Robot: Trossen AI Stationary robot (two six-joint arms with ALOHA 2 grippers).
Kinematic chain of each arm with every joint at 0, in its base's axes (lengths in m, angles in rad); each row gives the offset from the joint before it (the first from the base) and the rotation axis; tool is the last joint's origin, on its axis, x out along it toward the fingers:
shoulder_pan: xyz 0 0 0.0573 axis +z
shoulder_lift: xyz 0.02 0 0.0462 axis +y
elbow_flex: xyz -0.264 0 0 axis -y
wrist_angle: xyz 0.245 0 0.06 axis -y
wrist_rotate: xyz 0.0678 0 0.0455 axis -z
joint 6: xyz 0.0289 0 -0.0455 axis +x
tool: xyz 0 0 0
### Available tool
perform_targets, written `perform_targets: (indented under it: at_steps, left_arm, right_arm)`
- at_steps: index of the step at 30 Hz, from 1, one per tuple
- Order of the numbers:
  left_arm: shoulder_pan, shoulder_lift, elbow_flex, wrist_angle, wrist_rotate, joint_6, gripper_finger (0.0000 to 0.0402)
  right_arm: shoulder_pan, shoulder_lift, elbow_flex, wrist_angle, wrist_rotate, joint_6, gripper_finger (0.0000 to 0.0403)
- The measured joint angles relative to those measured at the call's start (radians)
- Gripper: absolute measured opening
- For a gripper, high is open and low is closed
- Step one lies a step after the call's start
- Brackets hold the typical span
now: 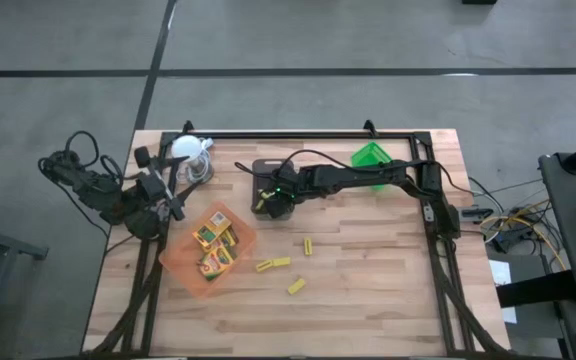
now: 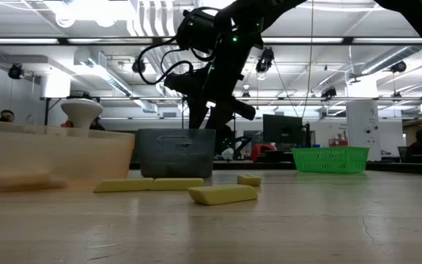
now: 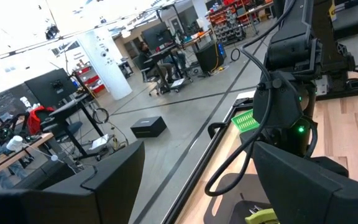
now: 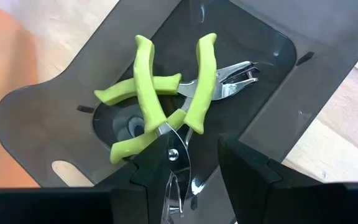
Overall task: Pick & Place School Supplies
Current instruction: Put the yellow eraser into the green bin
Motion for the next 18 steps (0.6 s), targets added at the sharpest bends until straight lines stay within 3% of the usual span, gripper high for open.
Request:
perform_targets:
  at_steps: [9, 18]
  left_arm:
    - [0.000, 0.000, 0.000, 0.000, 0.001, 0.000, 0.0305]
    - [0.000, 0.000, 0.000, 0.000, 0.003, 0.000, 0.0305]
  right_arm:
    - [0.002, -0.072, 0.015, 0.028, 0.033, -0.100, 0.0136]
    - [0.088, -0.235, 0.013, 0.093, 0.351, -0.232, 0.0109]
